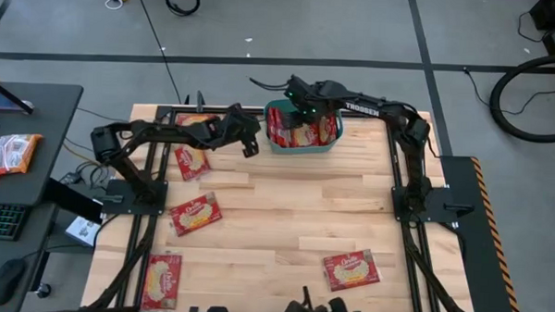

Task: Sort popcorn bags into baskets
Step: Adjust the popcorn bag in the bin

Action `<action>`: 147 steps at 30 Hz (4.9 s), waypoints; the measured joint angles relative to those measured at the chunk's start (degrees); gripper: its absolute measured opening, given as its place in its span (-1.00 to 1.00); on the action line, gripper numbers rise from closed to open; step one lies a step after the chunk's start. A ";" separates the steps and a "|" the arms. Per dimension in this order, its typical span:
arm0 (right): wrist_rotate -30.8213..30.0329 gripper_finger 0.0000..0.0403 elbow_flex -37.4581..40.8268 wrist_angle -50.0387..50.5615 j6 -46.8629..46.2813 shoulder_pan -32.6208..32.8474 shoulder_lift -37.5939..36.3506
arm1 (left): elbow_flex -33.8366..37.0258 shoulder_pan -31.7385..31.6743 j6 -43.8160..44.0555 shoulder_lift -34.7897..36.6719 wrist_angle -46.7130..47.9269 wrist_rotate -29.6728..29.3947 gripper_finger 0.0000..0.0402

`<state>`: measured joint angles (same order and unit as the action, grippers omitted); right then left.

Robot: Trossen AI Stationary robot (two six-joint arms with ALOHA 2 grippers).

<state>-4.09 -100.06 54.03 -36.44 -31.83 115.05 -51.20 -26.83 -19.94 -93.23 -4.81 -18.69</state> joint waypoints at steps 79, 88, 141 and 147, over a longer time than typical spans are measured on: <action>-10.01 -0.85 -0.58 7.49 13.69 -1.07 5.83 | 0.04 0.06 -1.97 -12.13 -11.25 9.53 -0.40; -11.04 -0.20 8.73 -2.75 21.26 -1.12 5.85 | 0.04 0.06 -2.15 -12.11 -11.27 9.55 -0.40; -10.31 -0.83 0.67 6.53 8.29 1.33 1.29 | 0.02 0.06 -1.75 -12.11 -14.14 9.55 -0.40; -7.56 -0.38 5.48 -3.68 7.03 0.50 1.20 | 0.02 0.06 -1.80 -12.11 -13.83 9.55 -0.40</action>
<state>-11.66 -94.58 50.35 -29.41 -31.33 116.25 -51.18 -26.76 -21.74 -105.34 -18.64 -9.15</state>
